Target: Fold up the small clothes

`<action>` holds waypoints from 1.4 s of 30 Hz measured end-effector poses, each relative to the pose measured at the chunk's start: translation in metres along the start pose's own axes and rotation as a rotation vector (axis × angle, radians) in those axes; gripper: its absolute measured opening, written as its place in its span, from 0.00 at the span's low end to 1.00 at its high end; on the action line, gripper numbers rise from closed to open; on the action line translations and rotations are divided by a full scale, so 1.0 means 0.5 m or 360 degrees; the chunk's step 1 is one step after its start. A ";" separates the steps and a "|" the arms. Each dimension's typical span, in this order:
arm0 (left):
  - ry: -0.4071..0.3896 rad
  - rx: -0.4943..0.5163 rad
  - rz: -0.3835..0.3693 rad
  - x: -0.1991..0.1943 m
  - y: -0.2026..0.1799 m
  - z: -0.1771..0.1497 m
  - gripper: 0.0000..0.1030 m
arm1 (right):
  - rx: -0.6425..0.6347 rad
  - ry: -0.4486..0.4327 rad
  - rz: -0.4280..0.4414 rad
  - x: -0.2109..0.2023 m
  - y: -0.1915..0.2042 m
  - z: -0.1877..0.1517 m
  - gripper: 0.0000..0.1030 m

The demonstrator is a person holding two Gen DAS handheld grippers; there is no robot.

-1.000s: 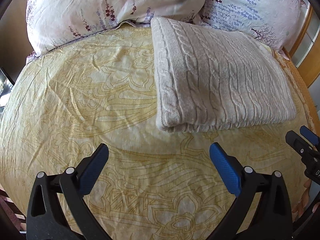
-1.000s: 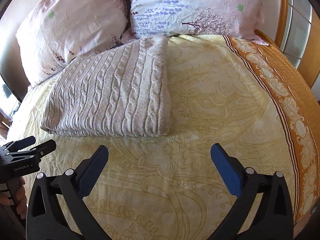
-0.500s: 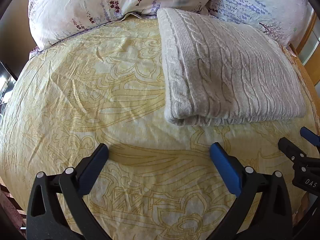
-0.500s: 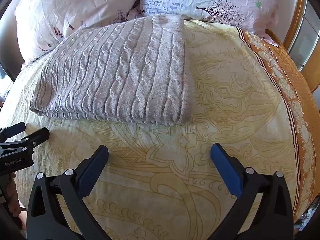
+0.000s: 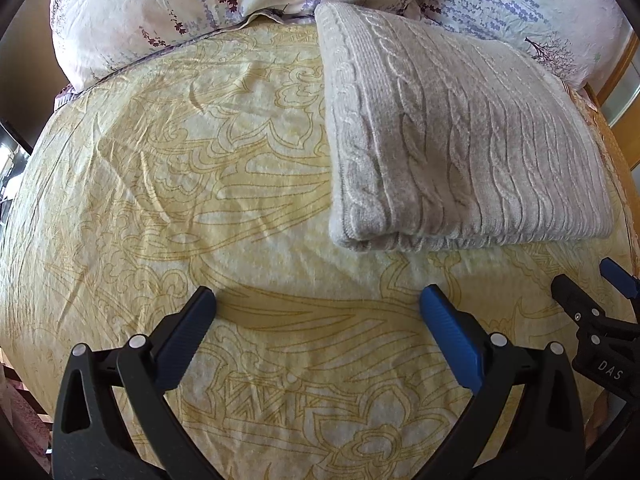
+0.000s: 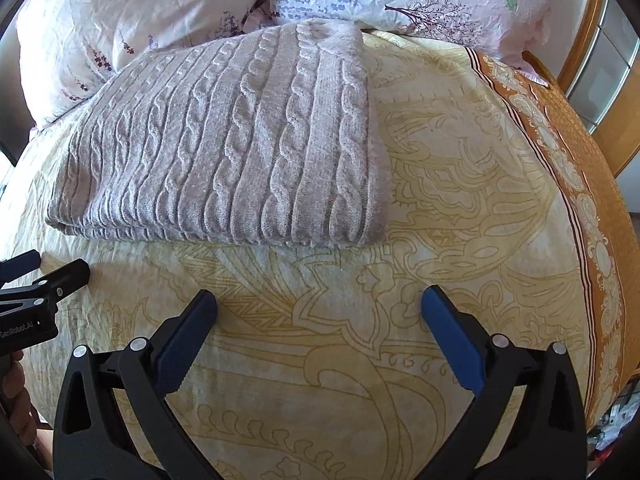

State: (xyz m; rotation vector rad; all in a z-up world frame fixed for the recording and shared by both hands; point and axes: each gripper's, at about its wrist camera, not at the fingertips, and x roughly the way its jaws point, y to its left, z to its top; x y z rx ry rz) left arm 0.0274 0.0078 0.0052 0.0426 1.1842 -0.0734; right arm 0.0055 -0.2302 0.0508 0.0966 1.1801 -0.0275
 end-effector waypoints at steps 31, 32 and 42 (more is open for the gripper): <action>0.0069 -0.0018 0.0005 0.011 0.006 0.024 0.98 | 0.0048 0.0029 -0.0030 0.006 0.000 0.007 0.99; 0.0070 -0.0017 0.0006 0.012 0.006 0.025 0.98 | 0.0047 0.0031 -0.0031 0.006 0.001 0.006 0.99; 0.0072 -0.0007 0.0005 0.014 0.006 0.024 0.98 | 0.0041 0.0029 -0.0028 0.005 0.000 0.007 0.99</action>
